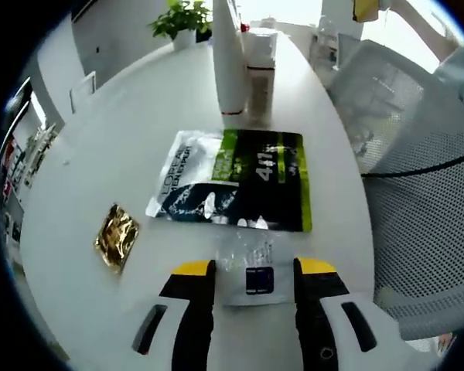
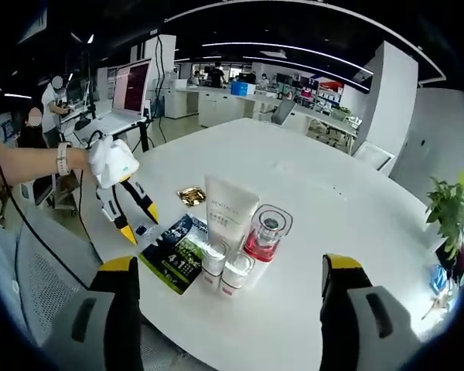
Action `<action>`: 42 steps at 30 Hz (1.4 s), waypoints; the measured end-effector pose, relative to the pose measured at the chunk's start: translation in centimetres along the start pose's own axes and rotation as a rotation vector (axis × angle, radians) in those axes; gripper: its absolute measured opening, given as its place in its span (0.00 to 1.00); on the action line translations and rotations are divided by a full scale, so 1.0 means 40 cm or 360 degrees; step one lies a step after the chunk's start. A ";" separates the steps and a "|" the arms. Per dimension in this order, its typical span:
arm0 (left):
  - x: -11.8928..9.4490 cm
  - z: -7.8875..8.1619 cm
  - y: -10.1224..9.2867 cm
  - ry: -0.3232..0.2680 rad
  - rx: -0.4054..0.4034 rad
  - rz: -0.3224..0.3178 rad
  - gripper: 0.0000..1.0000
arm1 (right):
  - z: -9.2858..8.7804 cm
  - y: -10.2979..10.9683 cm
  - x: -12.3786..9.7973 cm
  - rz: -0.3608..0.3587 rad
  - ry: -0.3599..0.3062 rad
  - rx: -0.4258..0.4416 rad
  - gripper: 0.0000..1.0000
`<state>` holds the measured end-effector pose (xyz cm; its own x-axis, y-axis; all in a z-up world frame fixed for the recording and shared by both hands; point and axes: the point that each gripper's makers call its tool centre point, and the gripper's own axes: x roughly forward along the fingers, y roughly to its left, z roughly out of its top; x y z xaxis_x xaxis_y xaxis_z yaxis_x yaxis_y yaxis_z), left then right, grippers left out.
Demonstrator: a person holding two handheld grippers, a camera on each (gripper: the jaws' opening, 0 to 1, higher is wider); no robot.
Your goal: Arrange the skincare products in the storage area until every visible bottle or jar stands upright without overlapping.
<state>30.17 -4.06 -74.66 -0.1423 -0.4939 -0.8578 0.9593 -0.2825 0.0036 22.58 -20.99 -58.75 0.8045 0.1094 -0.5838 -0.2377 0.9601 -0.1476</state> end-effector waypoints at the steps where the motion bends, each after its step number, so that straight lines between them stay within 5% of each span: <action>1: 0.000 0.000 -0.004 0.0008 0.0026 -0.0013 0.38 | 0.001 0.000 -0.001 -0.0001 -0.0003 0.0001 0.98; 12: 0.001 -0.001 -0.021 0.0014 0.0130 -0.0075 0.38 | 0.002 -0.004 -0.009 -0.0012 -0.0008 0.0001 0.98; 42: 0.004 0.001 -0.037 -0.0009 0.0115 -0.0075 0.44 | -0.005 0.008 -0.011 -0.0011 -0.0004 0.0014 0.98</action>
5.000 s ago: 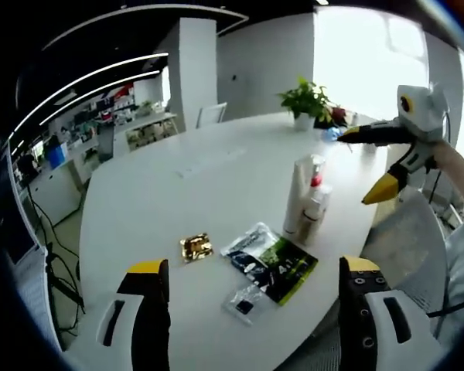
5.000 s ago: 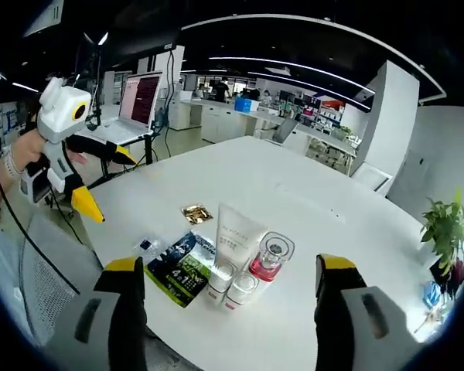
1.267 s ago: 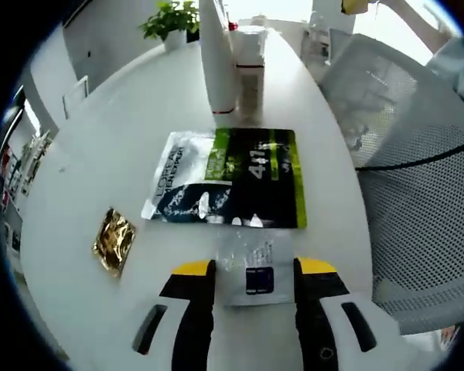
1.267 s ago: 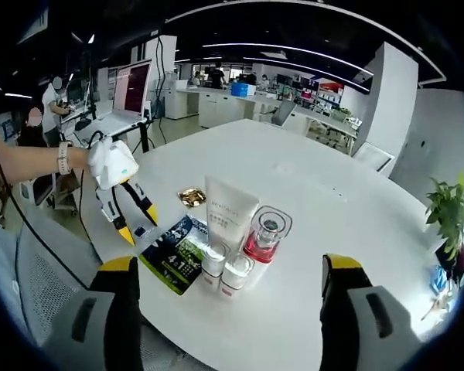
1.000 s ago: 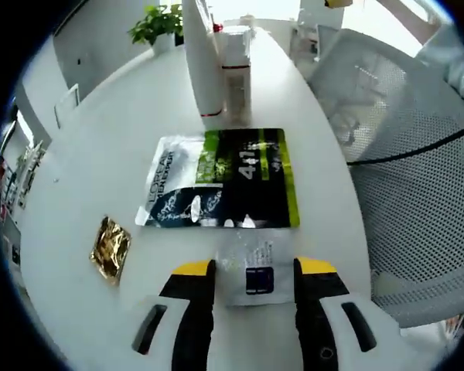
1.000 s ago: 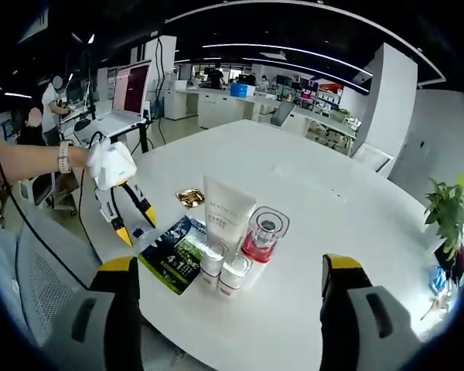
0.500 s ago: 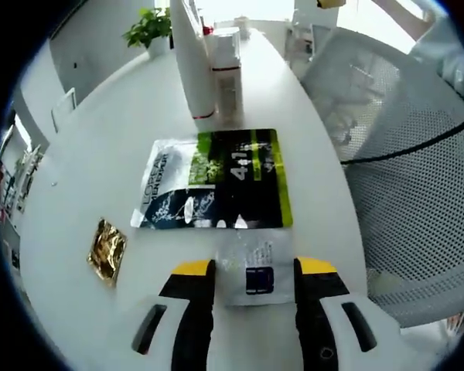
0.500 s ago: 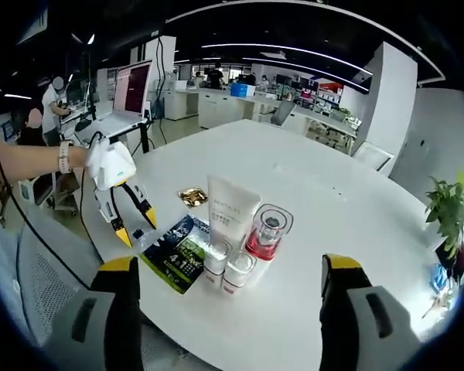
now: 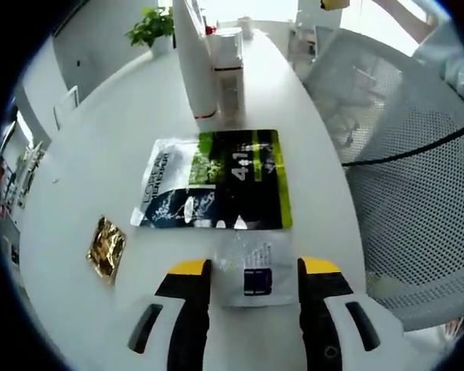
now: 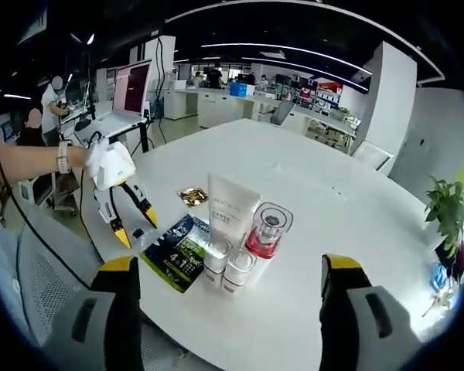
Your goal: Arrange the skincare products in the storage area until every visible bottle or jar stands upright without overlapping.
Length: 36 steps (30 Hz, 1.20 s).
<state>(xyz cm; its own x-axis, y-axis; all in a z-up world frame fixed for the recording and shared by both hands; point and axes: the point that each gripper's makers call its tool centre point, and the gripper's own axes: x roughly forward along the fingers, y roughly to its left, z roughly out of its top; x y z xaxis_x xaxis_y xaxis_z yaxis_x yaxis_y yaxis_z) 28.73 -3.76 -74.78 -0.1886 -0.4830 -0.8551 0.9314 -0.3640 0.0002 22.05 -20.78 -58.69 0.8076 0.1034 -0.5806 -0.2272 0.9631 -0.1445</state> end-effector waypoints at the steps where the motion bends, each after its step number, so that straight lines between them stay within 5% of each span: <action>1: 0.000 0.000 -0.001 -0.0002 0.0001 -0.0001 0.45 | 0.000 0.000 0.000 0.0001 0.0000 -0.0001 0.98; 11: 0.004 -0.004 0.005 0.0002 -0.0069 0.0048 0.60 | -0.002 -0.002 0.000 -0.0001 0.0002 0.0002 0.97; 17: 0.001 -0.012 0.027 -0.0007 -0.0170 0.0161 0.74 | 0.002 -0.003 -0.001 0.0001 -0.0004 -0.0007 0.97; 36: -0.081 0.023 0.045 -0.0188 -0.0464 0.0398 0.82 | 0.013 0.000 -0.001 0.0016 -0.0027 -0.0029 0.98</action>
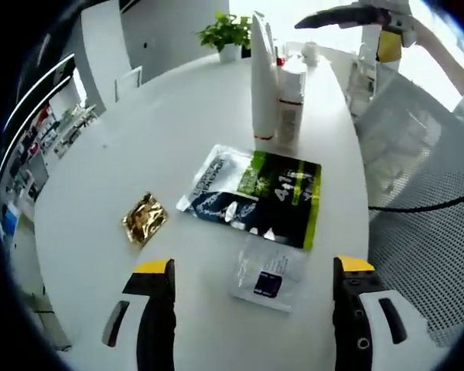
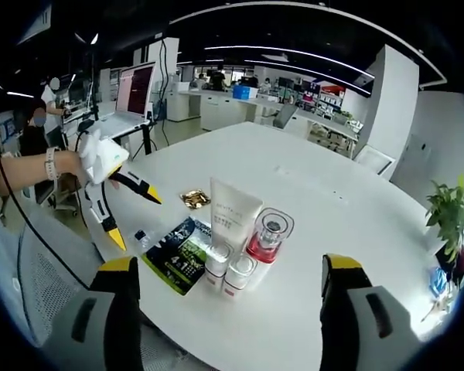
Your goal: Arrange the skincare products in the storage area until every visible bottle or jar stands upright without overlapping.
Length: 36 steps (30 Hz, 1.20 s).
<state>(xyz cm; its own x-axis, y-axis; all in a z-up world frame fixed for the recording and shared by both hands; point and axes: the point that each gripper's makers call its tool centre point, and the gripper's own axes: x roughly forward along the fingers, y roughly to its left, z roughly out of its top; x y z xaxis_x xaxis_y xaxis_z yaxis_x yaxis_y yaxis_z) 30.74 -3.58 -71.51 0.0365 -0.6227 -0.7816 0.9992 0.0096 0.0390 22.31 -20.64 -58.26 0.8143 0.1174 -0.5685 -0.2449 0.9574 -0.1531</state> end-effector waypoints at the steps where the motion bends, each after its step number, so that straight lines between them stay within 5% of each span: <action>1: -0.005 0.004 0.001 -0.0010 -0.0017 0.0009 0.83 | 0.000 0.000 0.000 0.0001 0.0000 0.0000 0.98; 3: -0.017 0.025 0.002 -0.0086 -0.0097 0.0022 0.83 | 0.001 -0.001 -0.001 0.0002 -0.0005 0.0003 0.99; 24: -0.153 0.112 0.006 -0.0260 -0.0236 0.0269 0.94 | 0.009 0.004 -0.018 0.0014 -0.0047 -0.0005 1.00; 36: -0.212 0.130 -0.001 -0.0342 -0.0309 0.0369 0.96 | 0.015 0.008 -0.024 0.0016 -0.0077 0.0009 1.00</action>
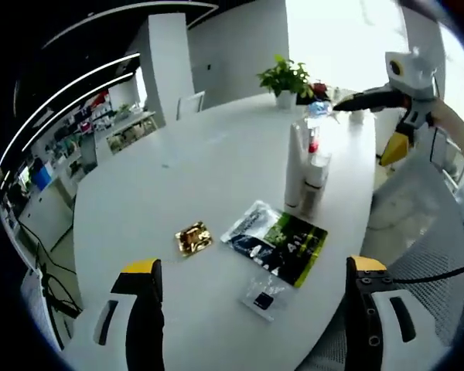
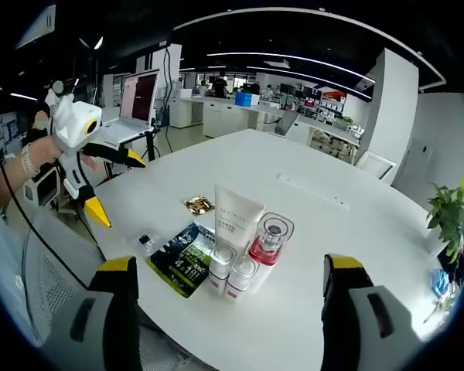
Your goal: Arrange the skincare products in the storage area until every visible bottle or jar stands upright without overlapping.
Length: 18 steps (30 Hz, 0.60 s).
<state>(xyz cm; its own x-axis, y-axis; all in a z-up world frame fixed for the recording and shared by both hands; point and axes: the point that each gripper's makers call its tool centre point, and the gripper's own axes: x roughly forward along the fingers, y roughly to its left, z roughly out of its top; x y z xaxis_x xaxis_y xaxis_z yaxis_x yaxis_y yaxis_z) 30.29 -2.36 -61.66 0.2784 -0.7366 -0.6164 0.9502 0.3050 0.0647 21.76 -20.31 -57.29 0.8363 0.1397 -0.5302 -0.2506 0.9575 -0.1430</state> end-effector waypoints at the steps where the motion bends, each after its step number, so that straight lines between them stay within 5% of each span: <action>1: -0.005 0.003 0.000 -0.0004 0.0000 0.0009 0.96 | 0.002 -0.001 -0.001 -0.0003 -0.0005 -0.0001 1.00; 18: -0.047 0.054 0.015 -0.0146 -0.0052 0.0106 0.88 | 0.015 0.003 -0.013 -0.0004 -0.0028 -0.0025 1.00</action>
<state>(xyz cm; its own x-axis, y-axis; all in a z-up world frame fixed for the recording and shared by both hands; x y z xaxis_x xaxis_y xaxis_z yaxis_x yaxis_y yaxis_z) 30.64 -2.10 -58.75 0.3536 -0.7658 -0.5372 0.9245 0.3734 0.0763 21.58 -20.10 -56.54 0.8455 0.1416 -0.5148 -0.2558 0.9538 -0.1577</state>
